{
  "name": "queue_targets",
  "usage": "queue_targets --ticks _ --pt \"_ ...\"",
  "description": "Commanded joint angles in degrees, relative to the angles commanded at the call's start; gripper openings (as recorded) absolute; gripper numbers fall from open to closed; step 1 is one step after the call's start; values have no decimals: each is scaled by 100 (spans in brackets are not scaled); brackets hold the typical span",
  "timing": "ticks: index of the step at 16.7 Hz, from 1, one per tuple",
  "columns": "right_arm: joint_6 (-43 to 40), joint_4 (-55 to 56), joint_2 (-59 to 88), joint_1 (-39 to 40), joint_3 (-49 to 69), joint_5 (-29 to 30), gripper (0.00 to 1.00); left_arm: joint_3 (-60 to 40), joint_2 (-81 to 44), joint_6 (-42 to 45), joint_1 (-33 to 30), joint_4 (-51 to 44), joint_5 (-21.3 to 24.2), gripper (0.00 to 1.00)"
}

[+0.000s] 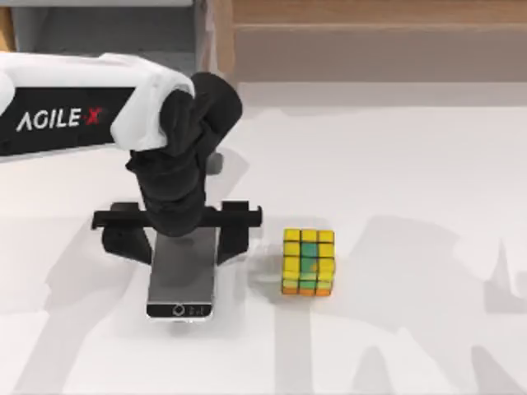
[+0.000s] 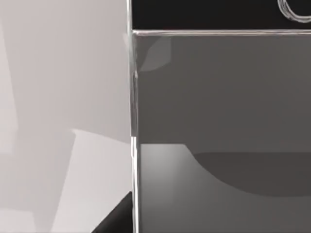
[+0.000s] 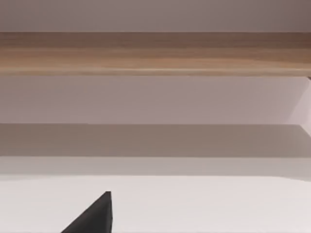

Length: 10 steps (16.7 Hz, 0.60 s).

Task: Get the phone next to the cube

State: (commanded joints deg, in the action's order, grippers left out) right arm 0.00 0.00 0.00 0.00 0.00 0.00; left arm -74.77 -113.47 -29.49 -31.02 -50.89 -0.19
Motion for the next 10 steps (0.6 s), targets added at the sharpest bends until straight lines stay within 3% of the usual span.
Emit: queue_targets --ticks 10 --pt "0 0 0 0 0 0 100 0 0 0 0 0 0 75"
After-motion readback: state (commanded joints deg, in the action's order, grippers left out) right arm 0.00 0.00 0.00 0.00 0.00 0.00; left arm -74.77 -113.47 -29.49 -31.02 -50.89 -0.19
